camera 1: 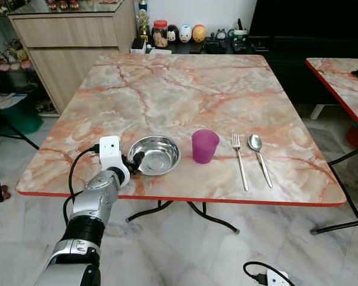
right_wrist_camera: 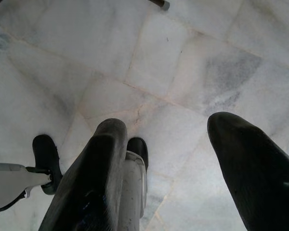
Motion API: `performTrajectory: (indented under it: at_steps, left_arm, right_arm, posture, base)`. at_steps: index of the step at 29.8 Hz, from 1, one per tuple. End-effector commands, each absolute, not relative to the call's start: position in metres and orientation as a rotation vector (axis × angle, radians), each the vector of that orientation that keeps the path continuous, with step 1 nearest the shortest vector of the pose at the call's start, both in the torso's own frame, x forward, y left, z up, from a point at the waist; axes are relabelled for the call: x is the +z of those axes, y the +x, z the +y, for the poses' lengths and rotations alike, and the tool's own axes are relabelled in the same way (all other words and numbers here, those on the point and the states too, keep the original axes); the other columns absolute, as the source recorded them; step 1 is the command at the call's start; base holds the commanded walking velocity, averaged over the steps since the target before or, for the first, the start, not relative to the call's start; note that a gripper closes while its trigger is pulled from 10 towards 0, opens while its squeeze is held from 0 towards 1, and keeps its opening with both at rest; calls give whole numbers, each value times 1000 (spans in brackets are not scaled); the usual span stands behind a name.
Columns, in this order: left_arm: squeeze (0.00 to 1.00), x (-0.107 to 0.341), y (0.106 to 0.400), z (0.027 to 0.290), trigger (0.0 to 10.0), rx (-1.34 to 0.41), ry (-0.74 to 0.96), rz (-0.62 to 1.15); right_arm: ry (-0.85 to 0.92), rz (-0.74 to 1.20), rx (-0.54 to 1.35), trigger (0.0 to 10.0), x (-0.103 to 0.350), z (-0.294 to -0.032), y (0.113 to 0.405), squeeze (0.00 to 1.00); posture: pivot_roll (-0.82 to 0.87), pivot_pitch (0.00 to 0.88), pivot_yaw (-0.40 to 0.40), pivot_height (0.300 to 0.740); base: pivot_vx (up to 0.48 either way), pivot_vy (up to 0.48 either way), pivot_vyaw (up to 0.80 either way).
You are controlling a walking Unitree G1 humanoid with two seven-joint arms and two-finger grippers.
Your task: Setting the table
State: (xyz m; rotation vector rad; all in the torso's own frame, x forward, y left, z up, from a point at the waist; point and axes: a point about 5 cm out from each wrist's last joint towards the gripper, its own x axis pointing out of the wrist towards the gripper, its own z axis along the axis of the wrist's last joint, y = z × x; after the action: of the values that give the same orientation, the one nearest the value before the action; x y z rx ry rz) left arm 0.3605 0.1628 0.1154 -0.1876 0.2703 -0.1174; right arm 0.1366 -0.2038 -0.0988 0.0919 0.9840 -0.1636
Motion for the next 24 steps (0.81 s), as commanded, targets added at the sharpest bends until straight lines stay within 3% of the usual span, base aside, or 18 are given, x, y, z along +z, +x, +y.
performTrajectory:
  at_steps: [1,24]
  left_arm:
    - [0,117,362,162,0,-121,-182,281]
    - [0,118,361,167,0,-108,-183,271]
  right_arm:
    - [100,992,-167,10000,-100,-203,135,0]
    - [95,997,-159,10000,-100,-202,134,0]
  posture:
    - [45,26,-10,740]
    - [49,0,-7,740]
  base:
    - [0,0,0]
    - [0,0,0]
